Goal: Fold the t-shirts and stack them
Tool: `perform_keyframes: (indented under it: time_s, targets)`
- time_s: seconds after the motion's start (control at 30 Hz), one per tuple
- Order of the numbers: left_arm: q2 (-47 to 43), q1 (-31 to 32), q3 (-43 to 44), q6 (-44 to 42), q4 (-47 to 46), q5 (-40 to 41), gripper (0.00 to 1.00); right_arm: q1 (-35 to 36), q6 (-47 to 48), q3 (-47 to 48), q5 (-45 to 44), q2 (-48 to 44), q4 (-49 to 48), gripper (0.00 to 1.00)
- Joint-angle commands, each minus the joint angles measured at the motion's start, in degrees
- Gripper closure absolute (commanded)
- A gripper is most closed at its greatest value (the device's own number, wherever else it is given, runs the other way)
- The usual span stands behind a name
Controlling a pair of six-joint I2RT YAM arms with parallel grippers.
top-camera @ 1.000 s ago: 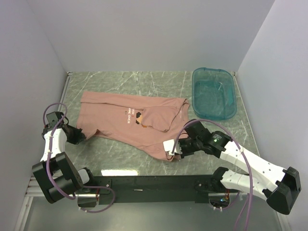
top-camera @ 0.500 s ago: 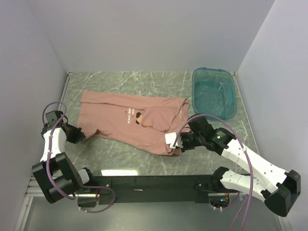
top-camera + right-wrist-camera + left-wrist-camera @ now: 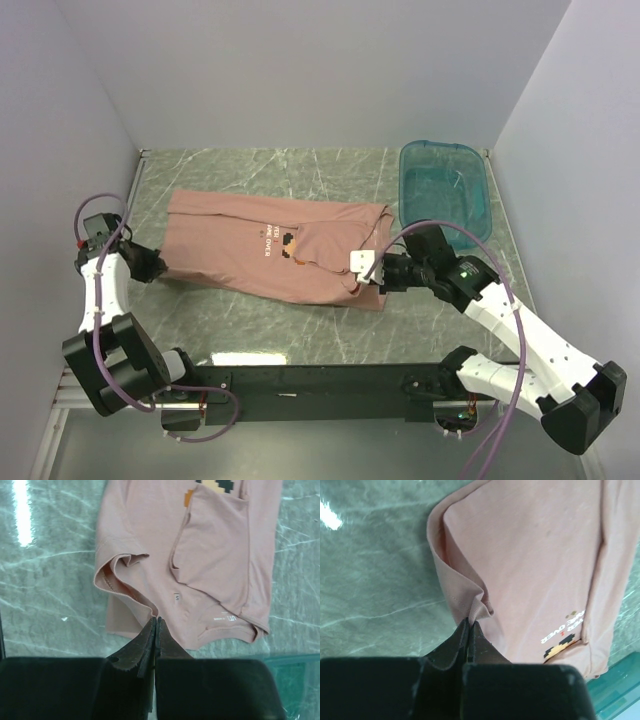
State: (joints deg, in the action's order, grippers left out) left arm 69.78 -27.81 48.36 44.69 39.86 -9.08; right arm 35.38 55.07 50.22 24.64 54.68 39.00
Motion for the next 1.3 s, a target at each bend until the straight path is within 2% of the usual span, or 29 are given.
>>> perform_keyframes:
  time_s: [0.0, 0.2, 0.63, 0.97, 1.27]
  targets:
    - [1.2, -0.5, 4.1, 0.4, 0.8, 1.1, 1.00, -1.3, -2.0, 3.4, -0.8, 0.3, -3.3, 1.00]
    - [1.2, -0.6, 5.6, 0.4, 1.7, 1.9, 1.00, -3.7, -3.5, 4.0, -1.3, 0.2, -4.5, 1.00]
    - [-0.1, -2.4, 2.7, 0.3, 2.0, 2.9, 1.00, -6.3, -6.8, 3.9, -3.2, 0.3, -8.0, 1.00]
    - [0.2, -3.0, 4.2, 0.9, 1.7, 2.9, 1.00, -8.5, -7.9, 4.4, -3.0, 1.2, -8.9, 1.00]
    - [4.2, -3.1, 8.1, 0.7, 0.3, 0.8, 1.00, -9.7, -8.0, 5.8, -2.0, 2.7, -8.8, 1.00]
